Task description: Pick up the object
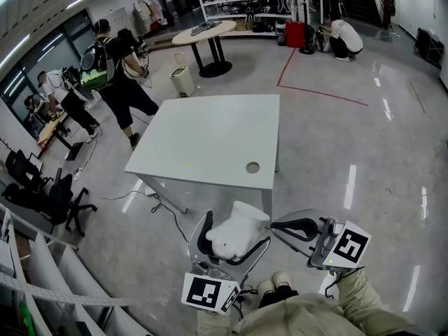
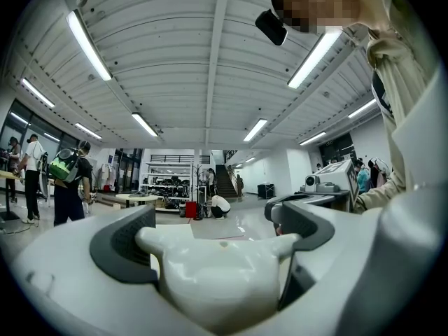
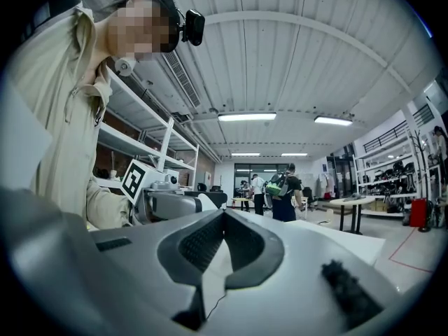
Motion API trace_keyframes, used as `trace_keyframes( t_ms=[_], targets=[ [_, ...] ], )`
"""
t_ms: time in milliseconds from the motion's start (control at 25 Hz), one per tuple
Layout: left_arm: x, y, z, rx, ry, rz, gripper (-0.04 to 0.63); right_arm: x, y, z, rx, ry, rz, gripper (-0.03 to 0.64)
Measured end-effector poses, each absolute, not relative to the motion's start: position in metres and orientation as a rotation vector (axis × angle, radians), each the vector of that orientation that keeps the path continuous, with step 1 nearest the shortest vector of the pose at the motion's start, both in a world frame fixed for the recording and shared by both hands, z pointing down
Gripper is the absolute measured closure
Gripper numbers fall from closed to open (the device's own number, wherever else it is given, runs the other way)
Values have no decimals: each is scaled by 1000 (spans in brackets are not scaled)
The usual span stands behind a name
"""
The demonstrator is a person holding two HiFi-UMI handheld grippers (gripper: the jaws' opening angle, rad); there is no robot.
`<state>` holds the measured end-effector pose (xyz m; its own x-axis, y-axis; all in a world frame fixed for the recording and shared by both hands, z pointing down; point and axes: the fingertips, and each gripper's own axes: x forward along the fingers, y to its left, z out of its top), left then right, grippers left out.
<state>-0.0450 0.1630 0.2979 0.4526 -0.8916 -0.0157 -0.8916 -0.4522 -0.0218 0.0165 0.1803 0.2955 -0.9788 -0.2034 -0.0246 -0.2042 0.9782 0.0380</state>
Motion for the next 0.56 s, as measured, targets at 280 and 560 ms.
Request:
trace_keyframes(
  t_ms=[280, 560],
  targets=[
    [-40, 159, 300, -2668, 1627, -8, 23, 23, 178, 298, -330, 3104, 50, 612],
    [-46, 160, 302, -2671, 1619, -8, 23, 18, 177, 300, -341, 3099, 45, 612]
  ],
)
